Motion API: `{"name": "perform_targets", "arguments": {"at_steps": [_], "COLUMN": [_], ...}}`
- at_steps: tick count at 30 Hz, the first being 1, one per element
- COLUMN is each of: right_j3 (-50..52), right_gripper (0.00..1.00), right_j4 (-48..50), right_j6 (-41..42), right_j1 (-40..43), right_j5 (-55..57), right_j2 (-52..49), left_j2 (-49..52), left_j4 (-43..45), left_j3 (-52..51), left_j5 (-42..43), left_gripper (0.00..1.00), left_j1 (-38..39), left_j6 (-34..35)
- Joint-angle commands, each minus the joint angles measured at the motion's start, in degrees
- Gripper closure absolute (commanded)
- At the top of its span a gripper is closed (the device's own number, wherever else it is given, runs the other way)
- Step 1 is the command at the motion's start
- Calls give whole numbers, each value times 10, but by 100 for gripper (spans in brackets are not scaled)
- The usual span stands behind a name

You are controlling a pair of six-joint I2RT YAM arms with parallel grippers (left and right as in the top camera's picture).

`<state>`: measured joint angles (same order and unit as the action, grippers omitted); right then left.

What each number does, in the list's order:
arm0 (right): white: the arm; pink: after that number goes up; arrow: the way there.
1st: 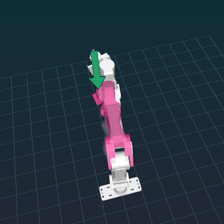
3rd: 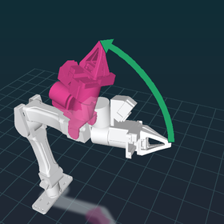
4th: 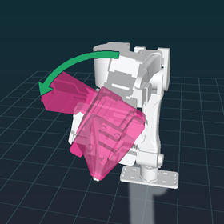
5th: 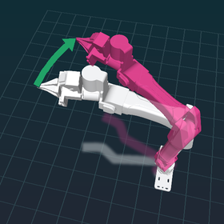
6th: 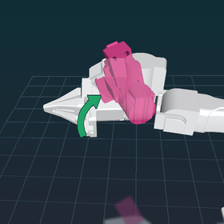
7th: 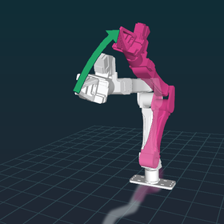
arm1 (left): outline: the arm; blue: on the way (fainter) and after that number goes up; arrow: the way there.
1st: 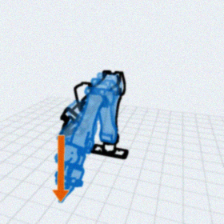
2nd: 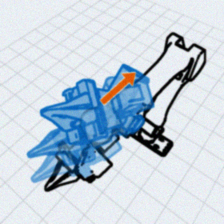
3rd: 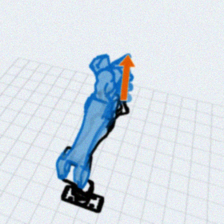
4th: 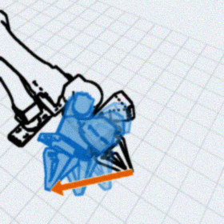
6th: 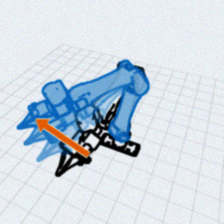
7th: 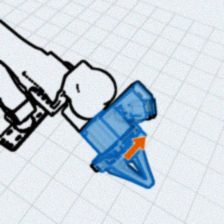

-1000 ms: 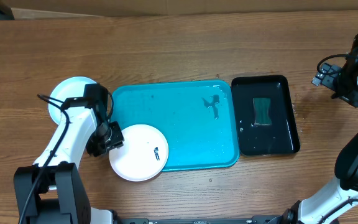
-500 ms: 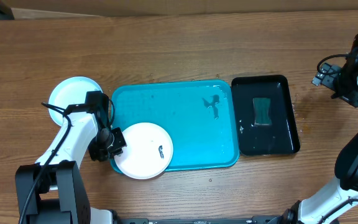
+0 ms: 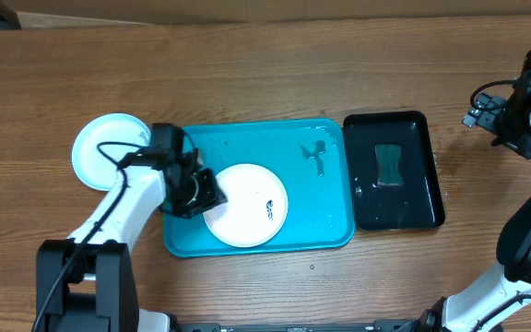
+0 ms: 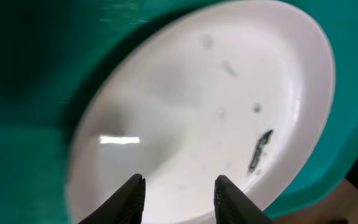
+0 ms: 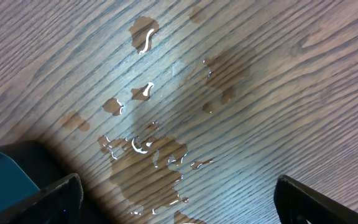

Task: Clean dirty plates on tray and stack at the side

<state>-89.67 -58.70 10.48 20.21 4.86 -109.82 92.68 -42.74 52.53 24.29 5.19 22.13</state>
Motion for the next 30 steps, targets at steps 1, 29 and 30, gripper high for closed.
{"name": "perform_targets", "arguments": {"at_steps": [1,29,30], "right_j3": [-4,-4,-4], "right_gripper": [0,0,0], "right_j4": [1,1,1], "right_j6": [2,2,2], "right_j1": [0,0,0], "right_j5": [0,0,0], "right_j2": [10,10,10], "left_j2": [-1,74,81], "left_j4": [4,-62,-61], "left_j3": [12,87,87], "left_j5": [27,-200,-200], "left_gripper": [55,76,76], "left_j1": [43,50,50], "left_j6": [13,-85,-85]}}
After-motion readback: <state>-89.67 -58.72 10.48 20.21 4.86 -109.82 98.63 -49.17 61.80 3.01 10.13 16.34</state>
